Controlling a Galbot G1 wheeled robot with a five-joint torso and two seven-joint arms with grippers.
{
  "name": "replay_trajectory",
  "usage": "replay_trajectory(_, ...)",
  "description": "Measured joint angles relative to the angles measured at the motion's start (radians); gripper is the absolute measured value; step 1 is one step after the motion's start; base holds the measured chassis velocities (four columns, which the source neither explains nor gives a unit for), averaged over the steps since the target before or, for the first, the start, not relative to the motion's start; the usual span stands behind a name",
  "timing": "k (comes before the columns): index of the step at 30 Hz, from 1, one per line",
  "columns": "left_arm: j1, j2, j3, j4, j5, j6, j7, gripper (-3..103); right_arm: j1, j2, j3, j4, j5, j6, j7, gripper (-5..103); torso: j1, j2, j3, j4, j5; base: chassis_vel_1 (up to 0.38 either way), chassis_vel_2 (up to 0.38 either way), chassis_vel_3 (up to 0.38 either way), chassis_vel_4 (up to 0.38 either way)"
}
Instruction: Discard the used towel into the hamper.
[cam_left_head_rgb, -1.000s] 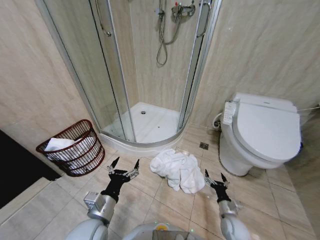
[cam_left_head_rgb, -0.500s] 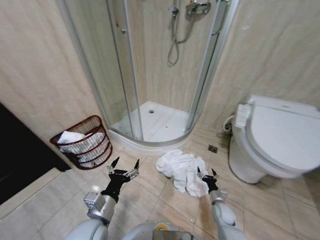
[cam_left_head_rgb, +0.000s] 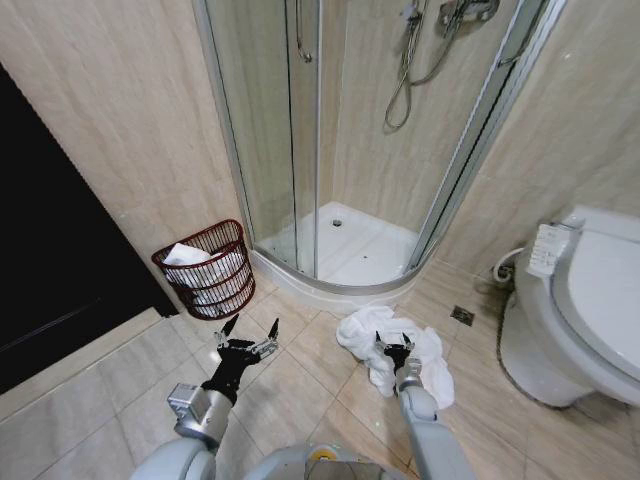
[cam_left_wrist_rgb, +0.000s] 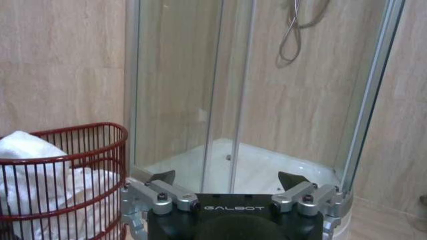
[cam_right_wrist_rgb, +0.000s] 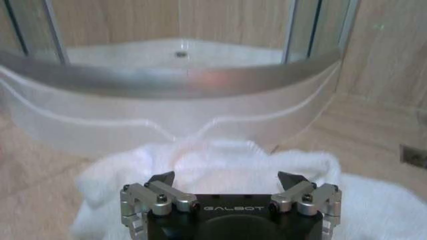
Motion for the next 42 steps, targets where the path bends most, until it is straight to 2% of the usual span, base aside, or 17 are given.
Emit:
replay_trajectory(8, 0.000, 0.000, 0.000, 0.000, 0.000, 0.000, 0.000, 100, 0.097, 0.013, 0.025, -0.225, -0.057, 0.013, 0.000, 100, 0.000, 0.002, 0.001, 0.0005, 0.0000, 0.000, 0.000, 0.000, 0.000)
replay_trajectory(13, 0.000, 0.000, 0.000, 0.000, 0.000, 0.000, 0.000, 100, 0.123, 0.012, 0.037, -0.280, -0.054, 0.005, 0.000, 100, 0.001, 0.002, 0.001, 0.0005, 0.0000, 0.000, 0.000, 0.000, 0.000)
replay_trajectory(17, 0.000, 0.000, 0.000, 0.000, 0.000, 0.000, 0.000, 100, 0.137, 0.011, 0.045, -0.305, -0.055, -0.009, -0.023, 100, 0.001, 0.003, 0.002, 0.0005, -0.0001, 0.000, 0.000, 0.000, 0.000)
replay_trajectory(18, 0.000, 0.000, 0.000, 0.000, 0.000, 0.000, 0.000, 100, 0.141, 0.012, 0.053, -0.314, -0.061, -0.009, -0.050, 101, 0.001, 0.003, 0.002, 0.0004, -0.0002, 0.000, 0.000, 0.000, 0.000)
replay_trajectory(19, 0.000, 0.000, 0.000, 0.000, 0.000, 0.000, 0.000, 100, 0.142, 0.012, 0.057, -0.318, -0.065, -0.007, -0.070, 97, 0.001, 0.003, 0.002, 0.0004, -0.0002, 0.000, 0.000, 0.000, 0.000)
replay_trajectory(21, 0.000, 0.000, 0.000, 0.000, 0.000, 0.000, 0.000, 100, 0.141, 0.012, 0.059, -0.318, -0.067, -0.005, -0.082, 97, 0.001, 0.003, 0.002, 0.0003, -0.0001, 0.000, 0.000, 0.000, 0.000)
replay_trajectory(22, 0.000, 0.000, 0.000, 0.000, 0.000, 0.000, 0.000, 100, 0.139, 0.013, 0.060, -0.316, -0.067, -0.003, -0.091, 87, 0.001, 0.003, 0.002, 0.0003, 0.0000, 0.000, 0.000, 0.000, 0.000)
replay_trajectory(23, 0.000, 0.000, 0.000, 0.000, 0.000, 0.000, 0.000, 100, 0.139, 0.013, 0.060, -0.316, -0.067, -0.003, -0.091, 87, 0.001, 0.003, 0.002, 0.0003, 0.0000, 0.000, 0.000, 0.000, 0.000)
replay_trajectory(25, 0.000, 0.000, 0.000, 0.000, 0.000, 0.000, 0.000, 100, 0.134, 0.014, 0.060, -0.309, -0.068, -0.001, -0.096, 76, 0.001, 0.004, 0.002, 0.0003, 0.0001, 0.000, 0.000, 0.000, 0.000)
replay_trajectory(28, 0.000, 0.000, 0.000, 0.000, 0.000, 0.000, 0.000, 100, 0.129, 0.015, 0.060, -0.299, -0.069, -0.001, -0.097, 71, 0.001, 0.004, 0.003, 0.0004, 0.0001, 0.000, 0.000, 0.000, 0.000)
replay_trajectory(31, 0.000, 0.000, 0.000, 0.000, 0.000, 0.000, 0.000, 100, 0.121, 0.016, 0.059, -0.279, -0.069, -0.002, -0.097, 54, 0.001, 0.004, 0.003, 0.0004, 0.0003, 0.000, 0.000, 0.000, 0.000)
replay_trajectory(33, 0.000, 0.000, 0.000, 0.000, 0.000, 0.000, 0.000, 100, 0.119, 0.016, 0.059, -0.273, -0.069, -0.003, -0.097, 54, 0.001, 0.004, 0.003, 0.0004, 0.0002, 0.000, 0.000, 0.000, 0.000)
replay_trajectory(35, 0.000, 0.000, 0.000, 0.000, 0.000, 0.000, 0.000, 100, 0.112, 0.016, 0.059, -0.259, -0.067, -0.006, -0.098, 44, 0.001, 0.004, 0.003, 0.0005, 0.0003, 0.000, 0.000, 0.000, 0.000)
replay_trajectory(36, 0.000, 0.000, 0.000, 0.000, 0.000, 0.000, 0.000, 100, 0.112, 0.016, 0.059, -0.259, -0.067, -0.006, -0.098, 44, 0.001, 0.004, 0.003, 0.0005, 0.0003, 0.000, 0.000, 0.000, 0.000)
replay_trajectory(39, 0.000, 0.000, 0.000, 0.000, 0.000, 0.000, 0.000, 100, 0.099, 0.016, 0.059, -0.241, -0.062, -0.007, -0.100, 27, 0.001, 0.004, 0.003, 0.0005, 0.0002, 0.000, 0.000, 0.000, 0.000)
replay_trajectory(40, 0.000, 0.000, 0.000, 0.000, 0.000, 0.000, 0.000, 100, 0.099, 0.016, 0.059, -0.241, -0.062, -0.007, -0.100, 27, 0.001, 0.004, 0.003, 0.0005, 0.0002, 0.000, 0.000, 0.000, 0.000)
replay_trajectory(42, 0.000, 0.000, 0.000, 0.000, 0.000, 0.000, 0.000, 100, 0.090, 0.017, 0.061, -0.229, -0.059, -0.007, -0.100, 18, 0.001, 0.005, 0.003, 0.0005, 0.0002, 0.000, 0.000, 0.000, 0.000)
